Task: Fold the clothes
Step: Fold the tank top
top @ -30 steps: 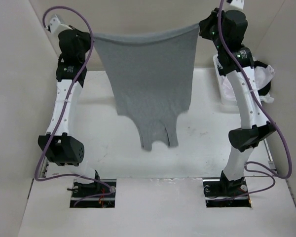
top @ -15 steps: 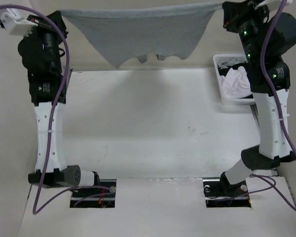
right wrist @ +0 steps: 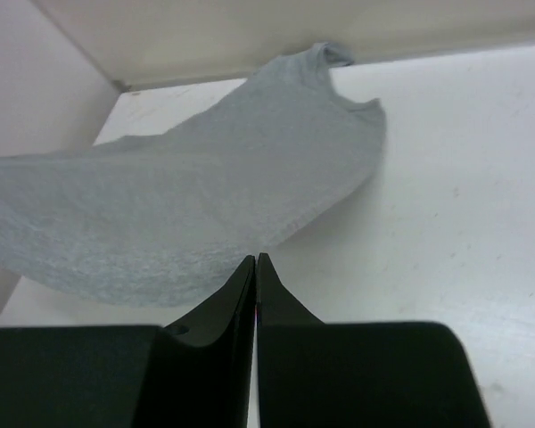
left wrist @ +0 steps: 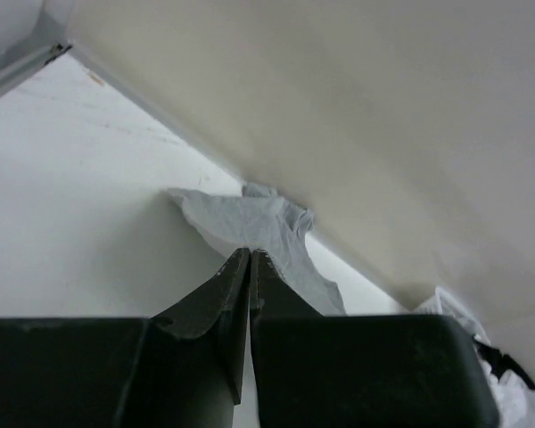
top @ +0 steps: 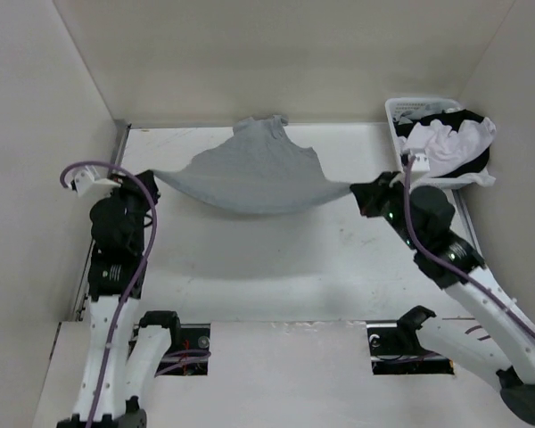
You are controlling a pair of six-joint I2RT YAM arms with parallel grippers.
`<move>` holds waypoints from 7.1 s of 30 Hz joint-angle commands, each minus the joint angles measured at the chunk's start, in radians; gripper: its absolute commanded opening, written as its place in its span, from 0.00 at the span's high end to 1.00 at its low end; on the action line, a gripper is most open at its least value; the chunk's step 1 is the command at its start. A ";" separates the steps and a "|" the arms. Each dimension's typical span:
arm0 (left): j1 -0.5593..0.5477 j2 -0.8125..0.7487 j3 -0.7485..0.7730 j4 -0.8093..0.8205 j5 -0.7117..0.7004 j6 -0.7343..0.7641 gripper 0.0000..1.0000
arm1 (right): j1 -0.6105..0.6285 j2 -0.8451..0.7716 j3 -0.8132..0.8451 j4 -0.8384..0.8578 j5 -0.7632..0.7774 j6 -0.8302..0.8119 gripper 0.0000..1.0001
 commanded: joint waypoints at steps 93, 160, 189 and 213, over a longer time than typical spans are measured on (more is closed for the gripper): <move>0.066 0.424 -0.523 0.300 0.240 -0.193 0.61 | -0.011 0.223 -0.597 0.392 0.011 0.410 0.49; 0.078 0.489 -0.562 0.317 0.226 -0.210 1.00 | 0.034 0.414 -0.570 0.400 -0.058 0.495 0.83; -0.088 -0.234 0.365 -0.341 0.093 -0.109 1.00 | 0.799 -0.330 0.287 -0.444 0.707 0.231 0.96; -0.051 0.778 0.124 0.334 0.030 -0.179 1.00 | -0.280 0.706 0.258 0.197 -0.284 0.254 0.93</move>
